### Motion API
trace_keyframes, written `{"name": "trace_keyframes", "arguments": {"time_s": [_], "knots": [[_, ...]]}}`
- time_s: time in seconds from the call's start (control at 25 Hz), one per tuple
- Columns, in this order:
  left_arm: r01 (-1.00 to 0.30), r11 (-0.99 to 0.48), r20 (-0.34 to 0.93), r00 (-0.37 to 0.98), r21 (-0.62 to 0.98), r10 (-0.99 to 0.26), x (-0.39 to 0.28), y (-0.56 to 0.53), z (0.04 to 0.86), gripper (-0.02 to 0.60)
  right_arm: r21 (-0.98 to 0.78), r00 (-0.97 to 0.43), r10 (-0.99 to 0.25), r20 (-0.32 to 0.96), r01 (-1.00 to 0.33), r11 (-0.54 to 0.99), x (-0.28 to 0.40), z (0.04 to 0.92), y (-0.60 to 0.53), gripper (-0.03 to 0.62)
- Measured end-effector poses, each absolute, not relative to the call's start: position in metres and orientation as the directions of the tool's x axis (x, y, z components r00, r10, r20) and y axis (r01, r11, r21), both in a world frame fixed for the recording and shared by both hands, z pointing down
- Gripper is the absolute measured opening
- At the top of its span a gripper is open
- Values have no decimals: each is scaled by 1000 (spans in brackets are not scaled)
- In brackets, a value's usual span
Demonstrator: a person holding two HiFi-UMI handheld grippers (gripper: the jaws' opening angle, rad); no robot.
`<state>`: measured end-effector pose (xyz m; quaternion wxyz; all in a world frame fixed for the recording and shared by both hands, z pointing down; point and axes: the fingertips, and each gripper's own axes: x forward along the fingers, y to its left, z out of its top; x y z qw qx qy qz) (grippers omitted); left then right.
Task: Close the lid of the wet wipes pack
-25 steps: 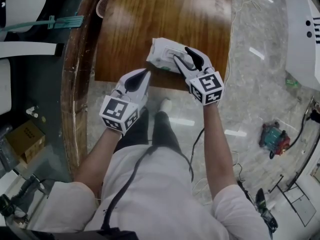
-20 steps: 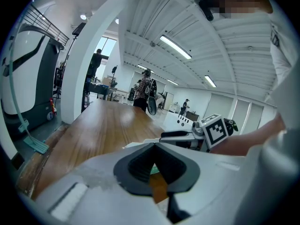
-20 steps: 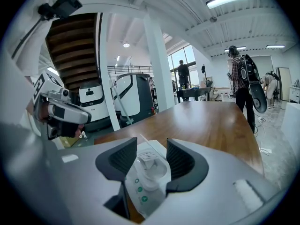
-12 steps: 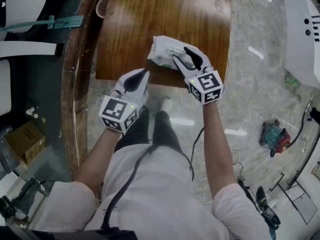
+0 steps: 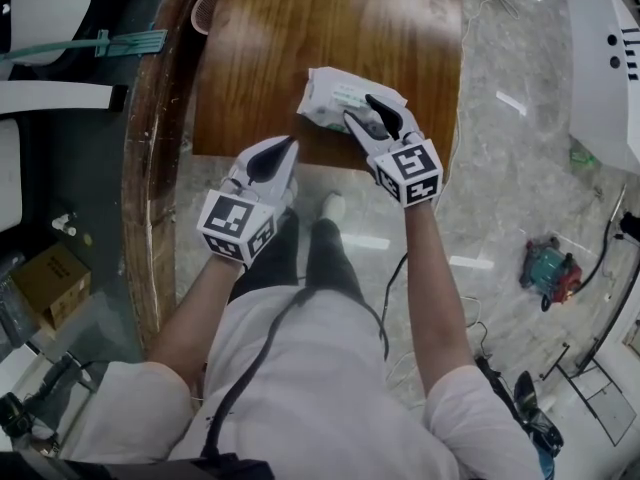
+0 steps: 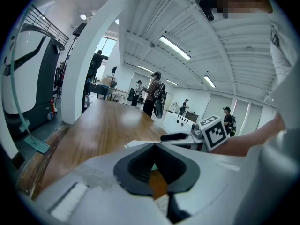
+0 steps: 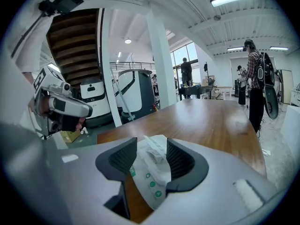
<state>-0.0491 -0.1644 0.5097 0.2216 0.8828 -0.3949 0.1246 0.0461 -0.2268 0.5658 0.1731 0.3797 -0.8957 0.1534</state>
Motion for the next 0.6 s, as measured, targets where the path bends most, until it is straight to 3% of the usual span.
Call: {"name": "trace_keyframes", "arguments": {"time_s": [0.6], "knots": [[-749, -595, 394, 661, 291, -639, -59, -158, 508, 2, -110, -648, -587, 485, -711, 694, 28, 577, -213, 193]]}}
